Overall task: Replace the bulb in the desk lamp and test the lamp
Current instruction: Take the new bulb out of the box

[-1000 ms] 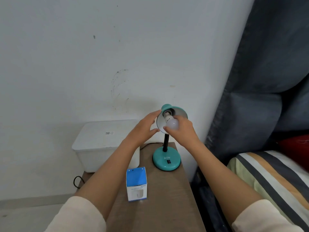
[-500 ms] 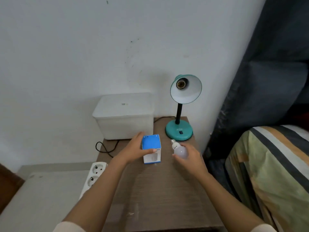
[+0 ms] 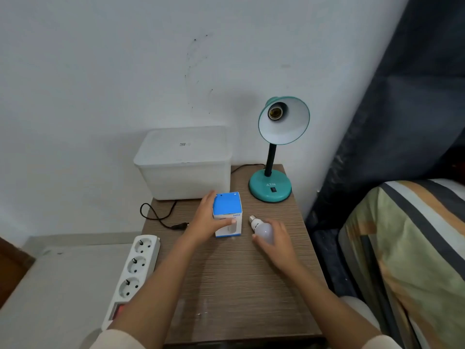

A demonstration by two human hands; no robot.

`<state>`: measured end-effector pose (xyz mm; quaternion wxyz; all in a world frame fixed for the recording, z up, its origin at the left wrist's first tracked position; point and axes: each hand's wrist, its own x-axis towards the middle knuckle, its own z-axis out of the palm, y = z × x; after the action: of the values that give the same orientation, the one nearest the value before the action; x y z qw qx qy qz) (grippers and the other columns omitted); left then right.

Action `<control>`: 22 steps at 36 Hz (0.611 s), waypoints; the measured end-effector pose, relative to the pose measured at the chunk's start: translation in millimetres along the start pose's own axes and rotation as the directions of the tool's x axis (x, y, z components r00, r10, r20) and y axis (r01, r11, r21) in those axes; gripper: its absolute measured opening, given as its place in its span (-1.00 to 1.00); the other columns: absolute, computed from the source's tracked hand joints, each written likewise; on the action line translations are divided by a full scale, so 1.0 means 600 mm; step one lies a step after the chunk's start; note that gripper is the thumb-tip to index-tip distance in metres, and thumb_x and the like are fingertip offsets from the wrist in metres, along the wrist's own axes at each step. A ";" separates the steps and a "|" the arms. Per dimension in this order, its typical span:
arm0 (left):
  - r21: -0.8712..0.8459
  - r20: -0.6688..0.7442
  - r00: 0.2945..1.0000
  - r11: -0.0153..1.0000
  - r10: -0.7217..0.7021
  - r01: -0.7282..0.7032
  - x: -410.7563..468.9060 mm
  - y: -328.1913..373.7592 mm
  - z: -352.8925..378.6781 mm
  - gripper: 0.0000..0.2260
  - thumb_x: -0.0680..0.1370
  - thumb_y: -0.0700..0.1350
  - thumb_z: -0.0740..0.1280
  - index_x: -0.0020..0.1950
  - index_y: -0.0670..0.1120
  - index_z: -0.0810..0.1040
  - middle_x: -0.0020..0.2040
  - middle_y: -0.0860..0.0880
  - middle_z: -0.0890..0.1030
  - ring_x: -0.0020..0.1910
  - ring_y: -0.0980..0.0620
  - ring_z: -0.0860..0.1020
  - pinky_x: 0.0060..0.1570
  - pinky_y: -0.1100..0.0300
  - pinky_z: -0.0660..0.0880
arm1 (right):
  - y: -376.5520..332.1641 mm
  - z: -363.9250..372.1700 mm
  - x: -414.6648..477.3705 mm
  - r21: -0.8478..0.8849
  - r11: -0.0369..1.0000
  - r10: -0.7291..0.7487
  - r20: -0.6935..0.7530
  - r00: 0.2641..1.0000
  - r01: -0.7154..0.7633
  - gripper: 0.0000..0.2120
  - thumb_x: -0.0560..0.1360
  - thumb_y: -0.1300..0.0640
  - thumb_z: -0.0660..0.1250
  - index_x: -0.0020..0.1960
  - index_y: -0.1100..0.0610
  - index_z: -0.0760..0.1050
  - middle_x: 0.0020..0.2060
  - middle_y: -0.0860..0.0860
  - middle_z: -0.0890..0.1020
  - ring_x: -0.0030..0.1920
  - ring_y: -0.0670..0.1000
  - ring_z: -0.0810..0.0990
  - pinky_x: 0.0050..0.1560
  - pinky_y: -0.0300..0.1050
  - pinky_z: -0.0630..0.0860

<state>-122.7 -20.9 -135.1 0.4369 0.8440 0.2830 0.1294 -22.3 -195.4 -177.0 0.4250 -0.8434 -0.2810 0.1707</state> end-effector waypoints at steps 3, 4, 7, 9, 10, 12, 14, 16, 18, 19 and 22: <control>-0.007 0.000 1.000 1.000 -0.014 0.014 0.002 -0.006 0.001 -0.15 0.38 -0.04 0.51 0.51 -0.11 0.08 0.49 -0.03 0.16 0.42 0.06 0.19 0.22 0.31 0.14 | 0.000 0.003 0.006 -0.012 1.000 -0.005 0.040 0.999 0.006 -0.46 0.43 -0.01 0.38 0.34 0.09 0.32 0.23 0.03 0.40 0.13 -0.03 0.41 0.12 -0.17 0.35; -0.012 -0.001 1.000 1.000 -0.012 0.012 0.002 -0.006 0.001 -0.15 0.37 -0.04 0.52 0.51 -0.10 0.08 0.50 -0.03 0.16 0.43 0.05 0.18 0.24 0.29 0.15 | -0.001 0.002 0.008 -0.019 1.000 -0.014 0.045 0.999 0.015 -0.46 0.43 -0.01 0.38 0.35 0.10 0.32 0.23 0.03 0.41 0.13 -0.03 0.41 0.12 -0.17 0.36; -0.027 0.003 1.000 1.000 -0.014 0.014 0.003 -0.012 -0.001 -0.14 0.36 -0.02 0.52 0.51 -0.09 0.09 0.50 -0.03 0.16 0.45 0.03 0.18 0.29 0.23 0.18 | -0.008 -0.005 0.018 -0.032 0.997 -0.066 0.016 0.998 0.067 -0.46 0.45 0.00 0.38 0.35 0.14 0.33 0.25 0.06 0.42 0.16 -0.04 0.42 0.14 -0.21 0.35; -0.040 0.009 1.000 0.999 -0.014 0.014 0.004 -0.015 -0.003 -0.13 0.35 -0.01 0.53 0.51 -0.08 0.11 0.49 -0.02 0.18 0.44 0.03 0.19 0.30 0.19 0.21 | -0.022 -0.013 0.028 -0.011 0.994 -0.109 -0.014 0.994 0.109 -0.47 0.46 0.01 0.37 0.36 0.16 0.33 0.25 0.06 0.43 0.22 -0.03 0.43 0.20 -0.20 0.37; -0.048 0.011 1.000 0.999 -0.012 0.013 0.005 -0.016 -0.004 -0.13 0.34 -0.02 0.54 0.51 -0.07 0.11 0.48 -0.02 0.19 0.43 0.03 0.20 0.31 0.18 0.22 | -0.032 -0.018 0.034 0.002 0.991 -0.136 -0.028 0.990 0.136 -0.48 0.46 0.02 0.37 0.35 0.17 0.35 0.25 0.06 0.43 0.23 -0.03 0.43 0.22 -0.19 0.37; -0.071 0.020 1.000 0.997 -0.011 0.012 0.006 -0.019 -0.005 -0.13 0.32 -0.03 0.55 0.50 -0.06 0.13 0.47 -0.01 0.21 0.42 0.03 0.22 0.34 0.14 0.26 | -0.057 -0.025 0.047 -0.016 0.978 -0.208 -0.046 0.977 0.207 -0.54 0.47 0.05 0.36 0.32 0.18 0.38 0.22 0.05 0.46 0.23 -0.03 0.44 0.24 -0.20 0.38; -0.088 0.023 1.000 0.996 -0.005 0.007 0.006 -0.021 -0.006 -0.12 0.31 -0.03 0.56 0.49 -0.06 0.15 0.45 -0.01 0.23 0.40 0.04 0.25 0.36 0.08 0.30 | -0.082 -0.030 0.062 -0.080 0.954 -0.291 -0.018 0.957 0.289 -0.60 0.49 0.07 0.34 0.28 0.18 0.42 0.19 0.05 0.48 0.20 -0.05 0.44 0.22 -0.21 0.37; -0.082 0.021 1.000 0.997 0.003 -0.001 0.007 -0.024 -0.006 -0.12 0.29 -0.02 0.57 0.48 -0.06 0.16 0.44 -0.02 0.25 0.38 0.05 0.26 0.37 0.04 0.32 | -0.104 -0.032 0.076 -0.133 0.922 -0.361 0.047 0.931 0.364 -0.66 0.49 0.09 0.33 0.24 0.17 0.45 0.16 0.05 0.50 0.13 -0.09 0.43 0.22 -0.18 0.40; -0.071 0.020 1.000 0.997 0.008 -0.007 0.008 -0.027 -0.006 -0.12 0.29 -0.01 0.57 0.48 -0.06 0.17 0.44 -0.02 0.26 0.37 0.06 0.27 0.36 0.07 0.31 | -0.121 -0.031 0.089 -0.169 0.892 -0.401 0.129 0.907 0.419 -0.69 0.49 0.12 0.33 0.21 0.16 0.48 0.12 0.04 0.51 0.07 -0.12 0.43 0.22 -0.12 0.44; -0.065 0.018 1.000 0.998 0.014 -0.013 0.009 -0.028 -0.006 -0.13 0.29 -0.01 0.57 0.48 -0.07 0.17 0.44 -0.02 0.26 0.37 0.06 0.27 0.35 0.11 0.30 | -0.127 -0.030 0.094 -0.199 0.875 -0.412 0.173 0.894 0.442 -0.68 0.48 0.12 0.34 0.21 0.15 0.48 0.12 0.04 0.51 0.06 -0.12 0.42 0.21 -0.13 0.44; -0.049 0.022 0.999 0.999 0.024 -0.023 0.011 -0.028 -0.006 -0.13 0.31 -0.01 0.56 0.48 -0.07 0.16 0.44 -0.01 0.25 0.37 0.06 0.27 0.28 0.22 0.25 | -0.140 -0.028 0.108 -0.285 0.829 -0.399 0.300 0.866 0.481 -0.58 0.44 0.08 0.39 0.26 0.14 0.45 0.15 0.04 0.48 0.11 -0.07 0.43 0.11 -0.28 0.31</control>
<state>-125.4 -7.0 -146.6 0.4587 0.8378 0.2650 0.1319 9.5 -125.5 -102.5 0.2607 -0.7917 -0.5414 0.1103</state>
